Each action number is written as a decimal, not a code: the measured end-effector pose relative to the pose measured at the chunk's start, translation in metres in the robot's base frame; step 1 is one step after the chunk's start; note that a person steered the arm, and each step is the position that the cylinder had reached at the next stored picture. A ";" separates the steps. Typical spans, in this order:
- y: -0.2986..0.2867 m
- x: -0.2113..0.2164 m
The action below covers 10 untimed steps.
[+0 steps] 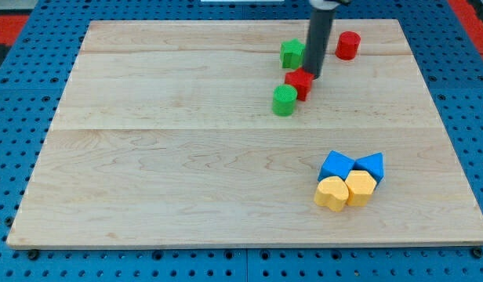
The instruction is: Place the green circle left to the blue cube
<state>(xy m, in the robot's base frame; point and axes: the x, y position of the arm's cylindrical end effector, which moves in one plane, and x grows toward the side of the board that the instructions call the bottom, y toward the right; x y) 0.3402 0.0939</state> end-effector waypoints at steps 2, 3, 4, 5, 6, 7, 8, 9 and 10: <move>-0.062 0.052; -0.055 0.083; -0.109 0.009; -0.138 0.078; -0.114 0.126; -0.080 0.135; -0.038 0.165; -0.098 0.119; -0.159 0.109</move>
<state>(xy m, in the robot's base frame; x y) 0.4496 -0.0656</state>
